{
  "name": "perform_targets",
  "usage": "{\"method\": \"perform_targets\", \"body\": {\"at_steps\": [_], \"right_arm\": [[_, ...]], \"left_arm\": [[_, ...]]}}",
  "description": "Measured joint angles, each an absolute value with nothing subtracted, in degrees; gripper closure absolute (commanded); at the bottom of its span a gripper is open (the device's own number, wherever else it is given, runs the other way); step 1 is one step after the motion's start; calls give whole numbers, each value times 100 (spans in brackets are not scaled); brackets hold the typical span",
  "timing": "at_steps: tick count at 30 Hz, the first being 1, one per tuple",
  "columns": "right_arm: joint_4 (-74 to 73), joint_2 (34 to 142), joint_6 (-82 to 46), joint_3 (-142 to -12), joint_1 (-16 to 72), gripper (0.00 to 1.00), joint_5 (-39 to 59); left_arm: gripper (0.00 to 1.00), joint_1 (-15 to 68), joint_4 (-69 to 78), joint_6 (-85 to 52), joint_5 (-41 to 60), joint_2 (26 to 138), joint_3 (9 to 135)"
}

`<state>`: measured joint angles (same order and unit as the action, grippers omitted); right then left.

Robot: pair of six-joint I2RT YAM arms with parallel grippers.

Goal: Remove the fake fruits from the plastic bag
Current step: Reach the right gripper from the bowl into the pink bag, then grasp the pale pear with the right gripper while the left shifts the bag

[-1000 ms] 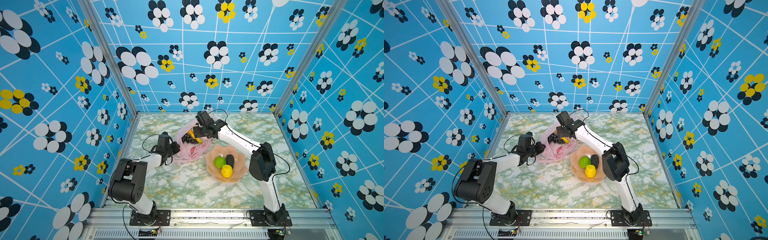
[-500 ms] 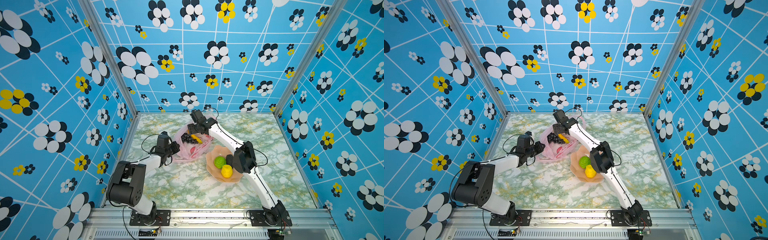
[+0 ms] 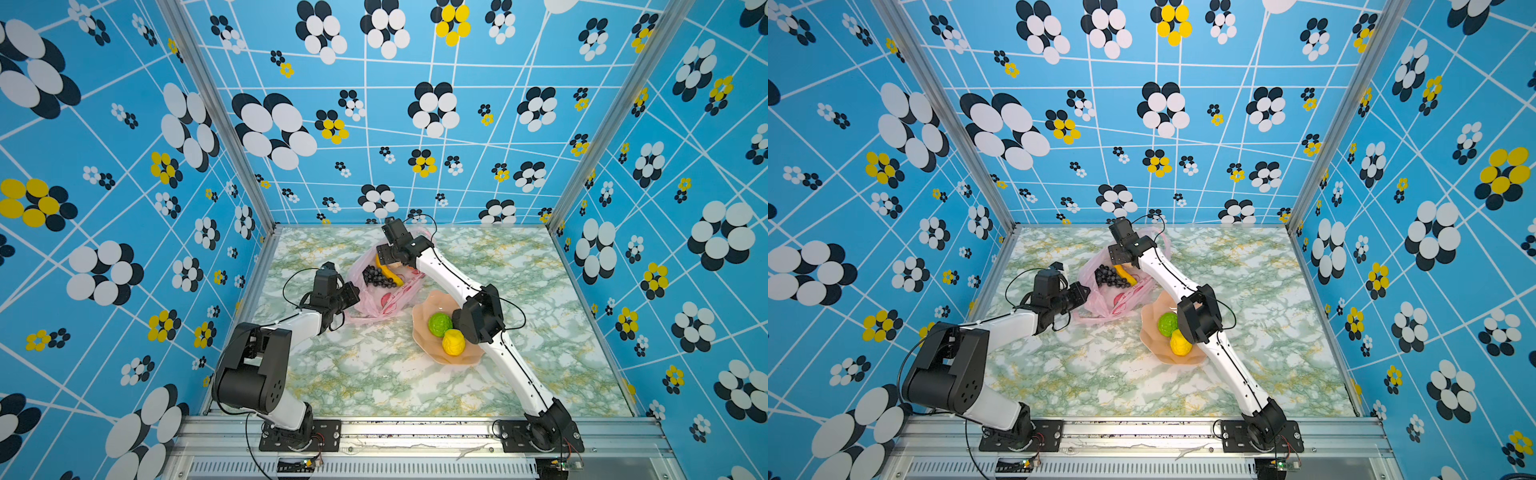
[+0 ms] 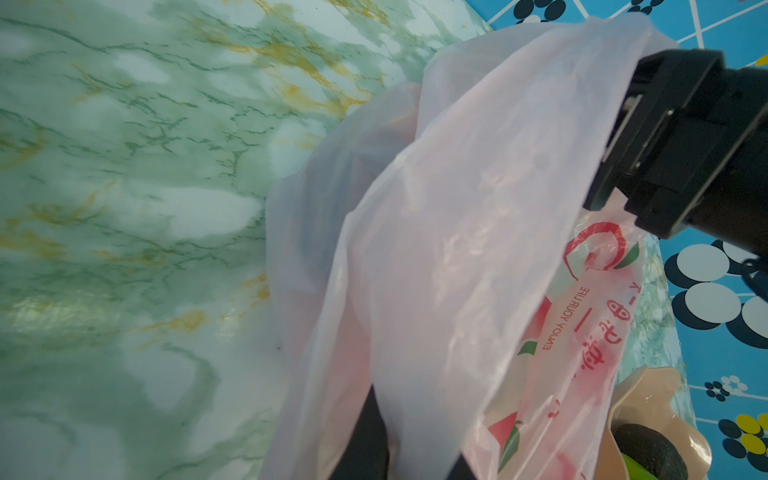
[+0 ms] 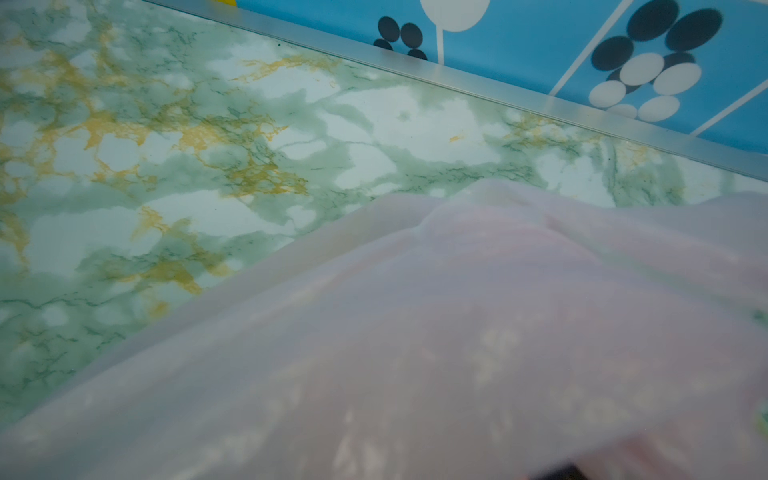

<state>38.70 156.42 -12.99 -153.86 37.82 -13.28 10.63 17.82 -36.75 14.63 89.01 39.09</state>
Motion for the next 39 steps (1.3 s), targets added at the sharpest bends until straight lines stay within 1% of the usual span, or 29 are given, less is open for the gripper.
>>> {"method": "perform_targets", "body": {"at_steps": [4,11,19,22,26,29,31,33,38,39], "right_arm": [[3876,15764,-1302,-15439,3778,18,-1328],[4038,15852,-1374,-15576,3771,23,-1328],[4355,15854,-1546,-15596,3767,23,-1321],[4440,15854,-1590,-15596,3767,27,-1323],[4484,15854,-1675,-15598,3767,35,-1326],[4574,15854,-1804,-15600,3767,37,-1345],[4637,15854,-1907,-15600,3767,35,-1369],[4672,15854,-2008,-15594,3767,30,-1367],[4421,15491,-2158,-14853,3778,15,-1275],[4357,15415,-2152,-14713,3785,14,-1278]], "left_arm": [[86,1063,1802,-3675,1466,8901,3905],[86,1063,1806,-3675,1466,8901,3905],[86,1063,1811,-3675,1461,8764,3835],[86,1063,1820,-3675,1459,8678,3813],[86,1063,1828,-3675,1457,8665,3793],[87,1066,1831,-3675,1422,8597,3734],[87,1066,1846,-3680,1369,8462,3640],[87,1076,1846,-3680,1315,8311,3562],[87,1293,1813,-3726,1184,8042,3524],[87,1334,1800,-3765,1149,7985,3509]]}}
